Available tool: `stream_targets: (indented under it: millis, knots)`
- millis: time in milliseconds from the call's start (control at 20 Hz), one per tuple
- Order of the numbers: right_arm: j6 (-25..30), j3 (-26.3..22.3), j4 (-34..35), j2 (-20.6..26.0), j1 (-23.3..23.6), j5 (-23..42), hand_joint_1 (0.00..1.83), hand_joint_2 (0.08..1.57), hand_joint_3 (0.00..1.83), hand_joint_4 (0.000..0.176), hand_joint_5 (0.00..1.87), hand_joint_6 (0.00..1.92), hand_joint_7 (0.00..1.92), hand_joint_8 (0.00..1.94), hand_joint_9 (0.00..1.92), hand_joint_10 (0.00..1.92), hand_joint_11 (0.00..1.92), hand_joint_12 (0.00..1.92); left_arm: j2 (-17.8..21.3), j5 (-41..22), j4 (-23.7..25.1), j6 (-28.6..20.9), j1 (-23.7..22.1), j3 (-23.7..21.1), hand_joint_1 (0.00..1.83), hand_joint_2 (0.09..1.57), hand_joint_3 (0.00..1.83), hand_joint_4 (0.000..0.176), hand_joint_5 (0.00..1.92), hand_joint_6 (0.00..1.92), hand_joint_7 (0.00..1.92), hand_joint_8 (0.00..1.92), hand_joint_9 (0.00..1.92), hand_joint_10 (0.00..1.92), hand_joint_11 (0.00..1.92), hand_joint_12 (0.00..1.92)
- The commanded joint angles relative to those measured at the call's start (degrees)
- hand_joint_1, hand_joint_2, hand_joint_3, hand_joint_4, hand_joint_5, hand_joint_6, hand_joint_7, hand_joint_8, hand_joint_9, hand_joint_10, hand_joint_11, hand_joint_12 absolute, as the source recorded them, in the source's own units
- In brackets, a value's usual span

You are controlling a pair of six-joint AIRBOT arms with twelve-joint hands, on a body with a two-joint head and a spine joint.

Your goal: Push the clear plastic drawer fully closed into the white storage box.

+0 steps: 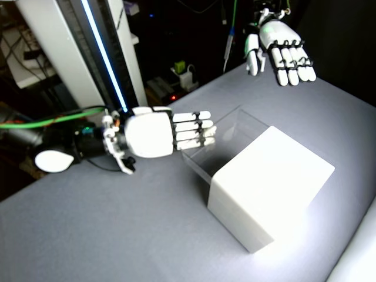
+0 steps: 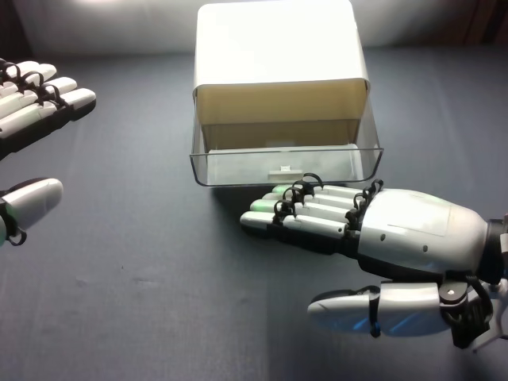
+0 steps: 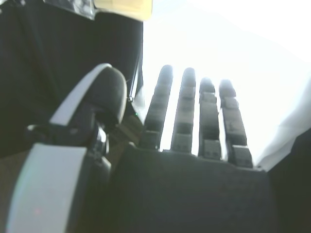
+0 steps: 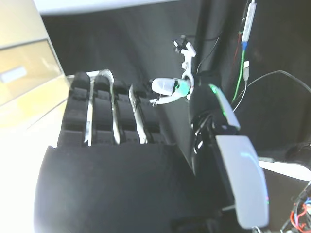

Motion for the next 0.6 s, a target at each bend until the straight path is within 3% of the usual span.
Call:
stream_targets:
  millis: [0, 50, 100, 300, 400, 550]
  knots:
    - [0.41, 0.02, 1.22, -0.37, 0.92, 6.73, 0.22, 1.39, 0.00, 0.000, 0.00, 0.00, 0.01, 0.00, 0.00, 0.00, 0.02, 0.01, 0.78, -6.70, -1.64, 0.18, -0.11, -0.02, 0.00, 1.57, 0.18, 0.000, 0.09, 0.02, 0.07, 0.00, 0.00, 0.00, 0.00, 0.00]
    - [0.41, 0.15, 1.22, -0.56, 0.99, 6.73, 0.25, 1.39, 0.00, 0.000, 0.02, 0.01, 0.02, 0.01, 0.01, 0.00, 0.04, 0.03, 0.79, -6.70, -1.71, 0.23, -0.10, -0.02, 0.00, 1.55, 0.18, 0.000, 0.09, 0.02, 0.07, 0.00, 0.00, 0.00, 0.00, 0.00]
    - [0.41, 0.26, 1.22, -0.71, 1.03, 6.73, 0.27, 1.37, 0.01, 0.000, 0.03, 0.00, 0.04, 0.00, 0.03, 0.00, 0.01, 0.19, 0.80, -6.70, -1.77, 0.28, -0.08, -0.01, 0.00, 1.55, 0.17, 0.000, 0.09, 0.02, 0.08, 0.00, 0.01, 0.00, 0.00, 0.00]
    - [0.41, 0.37, 1.21, -0.74, 1.43, 6.91, 0.22, 1.38, 0.00, 0.000, 0.00, 0.00, 0.00, 0.00, 0.00, 0.00, 0.00, 0.03, 0.82, -6.77, -1.85, 0.34, -0.03, -0.01, 0.01, 1.54, 0.15, 0.000, 0.09, 0.02, 0.06, 0.00, 0.00, 0.00, 0.00, 0.00]
    - [0.38, 0.43, 1.21, -0.72, 1.75, 7.22, 0.24, 1.37, 0.00, 0.000, 0.00, 0.00, 0.00, 0.00, 0.00, 0.00, 0.00, 0.00, 0.82, -6.86, -1.95, 0.36, 0.03, -0.02, 0.00, 1.54, 0.15, 0.015, 0.09, 0.02, 0.06, 0.00, 0.00, 0.00, 0.00, 0.00]
    - [0.36, 0.54, 1.25, -0.71, 2.10, 7.50, 0.21, 1.38, 0.00, 0.000, 0.00, 0.00, 0.00, 0.00, 0.00, 0.00, 0.00, 0.00, 0.82, -6.98, -2.08, 0.36, 0.11, -0.02, 0.00, 1.56, 0.16, 0.019, 0.07, 0.02, 0.05, 0.00, 0.00, 0.00, 0.00, 0.00]
